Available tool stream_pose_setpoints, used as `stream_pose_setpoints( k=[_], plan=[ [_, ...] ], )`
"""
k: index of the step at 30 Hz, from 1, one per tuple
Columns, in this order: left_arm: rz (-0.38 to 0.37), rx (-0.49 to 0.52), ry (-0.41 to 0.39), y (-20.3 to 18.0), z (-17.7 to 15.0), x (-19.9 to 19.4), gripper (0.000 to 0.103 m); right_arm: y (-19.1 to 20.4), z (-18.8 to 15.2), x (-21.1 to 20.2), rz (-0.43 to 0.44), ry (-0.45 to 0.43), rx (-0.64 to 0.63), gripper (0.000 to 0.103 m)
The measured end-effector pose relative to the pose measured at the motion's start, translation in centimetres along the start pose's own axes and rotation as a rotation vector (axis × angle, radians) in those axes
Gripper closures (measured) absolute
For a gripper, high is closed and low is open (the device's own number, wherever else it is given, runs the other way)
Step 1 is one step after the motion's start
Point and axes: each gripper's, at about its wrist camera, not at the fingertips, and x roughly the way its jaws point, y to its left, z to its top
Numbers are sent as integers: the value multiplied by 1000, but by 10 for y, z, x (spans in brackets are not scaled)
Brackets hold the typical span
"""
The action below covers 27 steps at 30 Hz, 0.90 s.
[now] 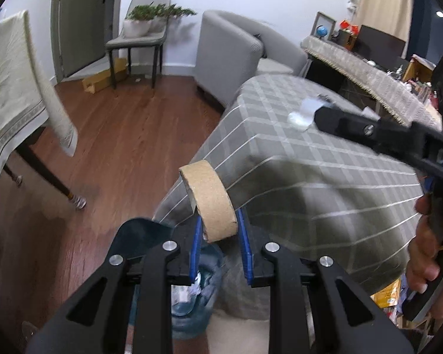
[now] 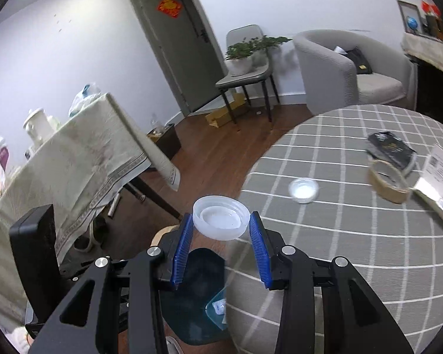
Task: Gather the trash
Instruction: 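Carry the cardboard tube and clear cap over the teal bin, then open the left tool to drop the tube while right opens to drop the cap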
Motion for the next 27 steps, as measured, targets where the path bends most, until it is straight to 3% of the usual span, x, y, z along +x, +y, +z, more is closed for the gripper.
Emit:
stream_pose_setpoints(
  k=[10, 17, 20, 27],
  plan=[
    [56, -56, 180, 58, -33, 18, 78, 49, -18, 40, -16, 75, -152, 63],
    [38, -91, 255, 87, -51, 23, 76, 70, -29, 70, -9, 128, -192, 63],
    [33, -102, 266, 93, -53, 22, 66, 76, -30, 79, -7, 141, -195, 63],
    [26, -124, 227, 110, -51, 7, 56, 90, -36, 99, -5, 169, -209, 63]
  ],
)
